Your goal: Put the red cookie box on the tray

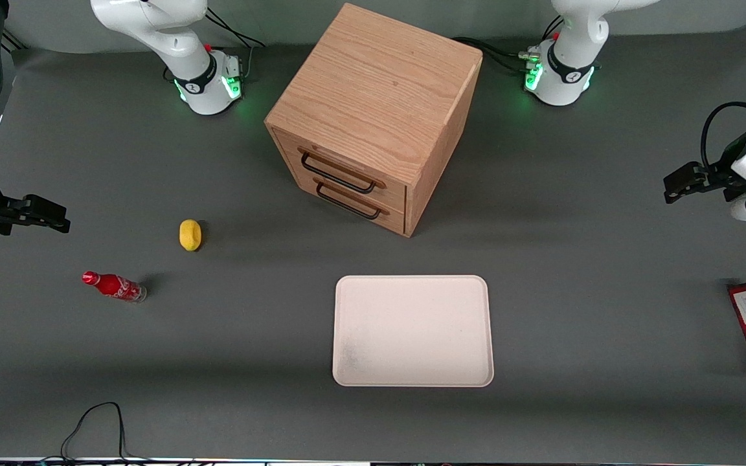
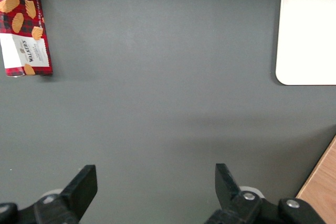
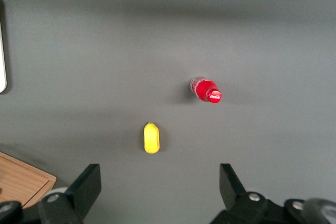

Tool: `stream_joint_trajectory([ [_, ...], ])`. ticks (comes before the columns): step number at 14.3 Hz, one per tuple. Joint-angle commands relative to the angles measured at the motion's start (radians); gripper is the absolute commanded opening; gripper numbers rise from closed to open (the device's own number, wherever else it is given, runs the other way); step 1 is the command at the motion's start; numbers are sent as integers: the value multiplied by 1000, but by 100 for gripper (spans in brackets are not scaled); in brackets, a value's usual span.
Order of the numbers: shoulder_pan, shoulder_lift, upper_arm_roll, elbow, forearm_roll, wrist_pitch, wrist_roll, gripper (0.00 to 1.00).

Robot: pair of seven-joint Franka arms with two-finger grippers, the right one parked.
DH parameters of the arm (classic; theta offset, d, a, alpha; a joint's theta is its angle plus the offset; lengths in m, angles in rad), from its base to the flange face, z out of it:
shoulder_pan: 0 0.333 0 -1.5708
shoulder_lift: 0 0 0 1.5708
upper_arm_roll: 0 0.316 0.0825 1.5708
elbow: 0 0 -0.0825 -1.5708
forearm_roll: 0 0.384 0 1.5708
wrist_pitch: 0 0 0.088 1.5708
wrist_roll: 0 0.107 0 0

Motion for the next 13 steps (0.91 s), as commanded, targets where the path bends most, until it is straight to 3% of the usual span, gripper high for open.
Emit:
stream_joint_trajectory([
  [1, 2, -19, 2, -3, -16, -21, 3, 100],
  [4, 34, 8, 12, -5, -5, 13, 23, 100],
  [6, 57, 53, 84, -6, 1, 92, 129, 100],
  [8, 90, 131, 153, 14, -17, 166, 242, 100],
  [10, 100, 227, 215, 67, -19, 214, 247, 100],
  [13, 175, 378, 224, 162, -16, 292, 300, 100],
])
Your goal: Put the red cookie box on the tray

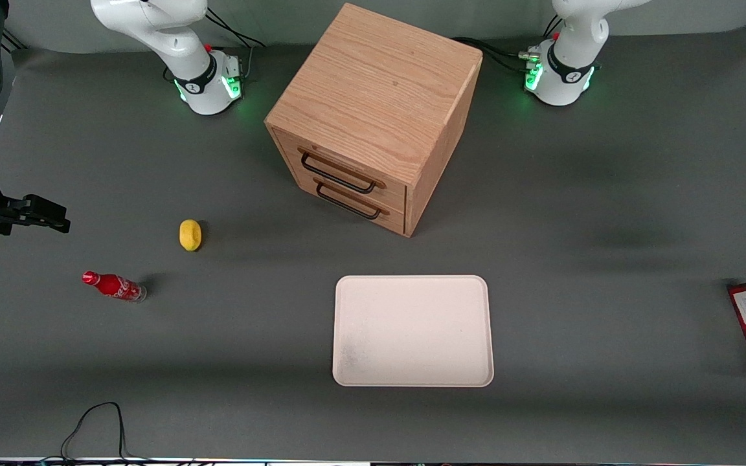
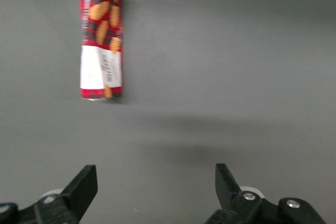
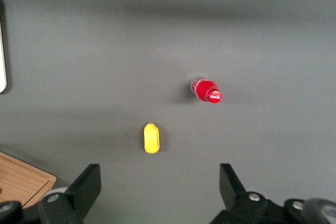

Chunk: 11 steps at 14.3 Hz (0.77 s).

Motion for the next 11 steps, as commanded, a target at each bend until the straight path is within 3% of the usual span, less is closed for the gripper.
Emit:
stream_joint_trajectory([
  [1, 39, 163, 10, 147, -8, 63, 83, 100],
  [7, 116, 462, 26, 397, -43, 86, 151, 100],
  [11, 130, 544, 24, 436, -103, 154, 185, 100],
])
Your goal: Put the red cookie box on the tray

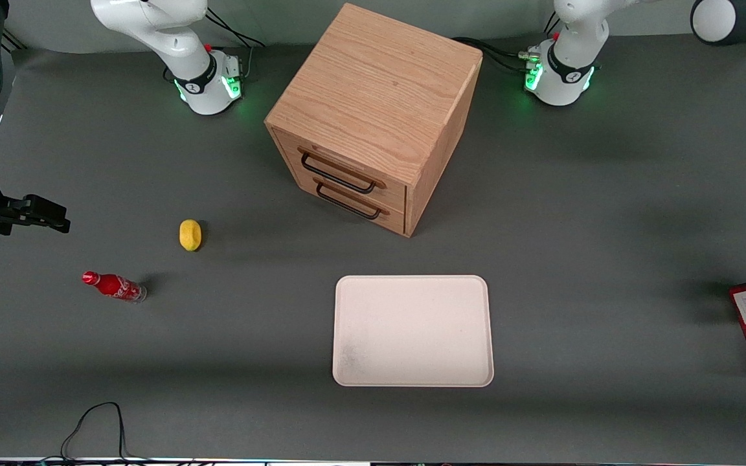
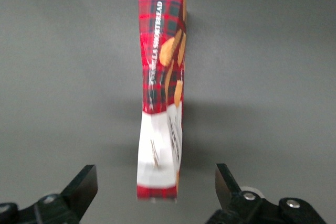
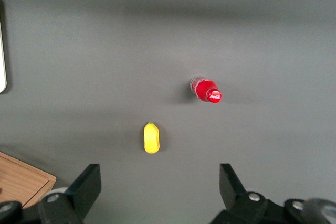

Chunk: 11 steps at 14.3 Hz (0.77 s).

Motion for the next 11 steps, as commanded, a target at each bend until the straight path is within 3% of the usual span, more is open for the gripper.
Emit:
stream_joint_trajectory([
  [1, 2, 66, -1, 53, -28, 54, 24, 100],
  [4, 2, 129, -1, 54, -55, 142, 24, 98],
  [6, -4, 144, -1, 54, -65, 156, 17, 85],
  [7, -7, 153, -1, 56, -63, 154, 15, 54],
  [8, -15, 155, 0, 59, -57, 144, 14, 1],
  [11, -20, 155, 2, 56, -50, 154, 30, 0],
])
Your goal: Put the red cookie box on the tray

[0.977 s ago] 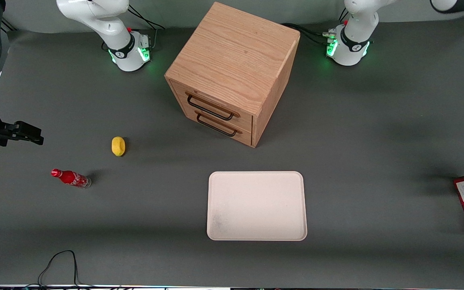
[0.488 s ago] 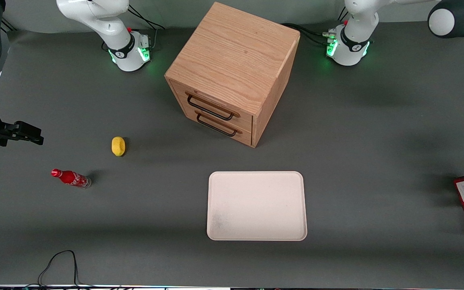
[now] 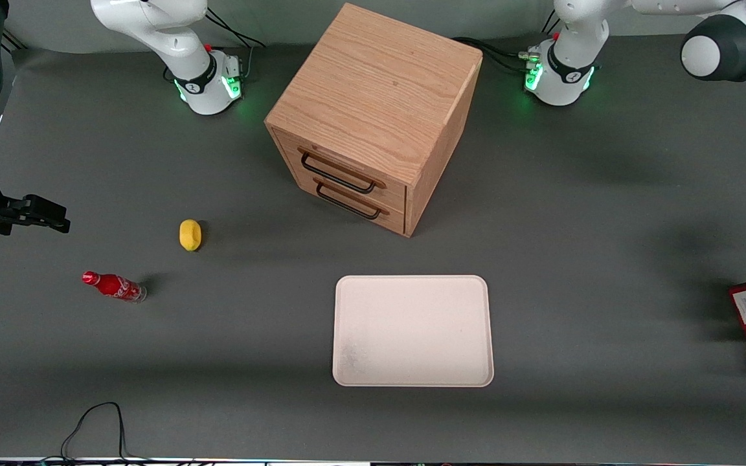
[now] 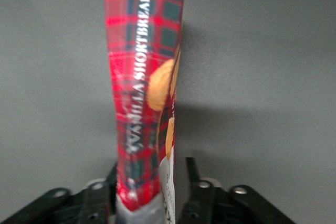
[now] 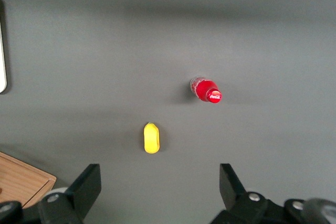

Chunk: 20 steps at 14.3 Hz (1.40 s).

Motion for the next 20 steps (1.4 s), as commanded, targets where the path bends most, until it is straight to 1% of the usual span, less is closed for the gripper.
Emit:
stream_joint_trajectory([
  [1, -9, 8, 11, 29, 1, -8, 42, 0],
  [3, -6, -5, 13, 27, 3, -37, 56, 0],
  [4, -5, -34, 13, 21, 4, -62, 75, 0],
  [7, -14, -146, 7, 19, 9, -241, 106, 0],
  [9, -61, -237, 4, 9, 10, -370, 98, 0],
  [12, -158, -366, -19, -22, 12, -506, 87, 0],
  [13, -187, -393, -28, -22, 10, -545, 55, 0],
  [14, -213, -421, -53, -21, 10, -577, -16, 0],
  [16, -253, -459, -125, -17, 13, -616, -159, 0],
  [18, -320, -475, -165, -13, 29, -616, -282, 0],
  [20, -380, -466, -234, -13, 52, -596, -461, 0],
])
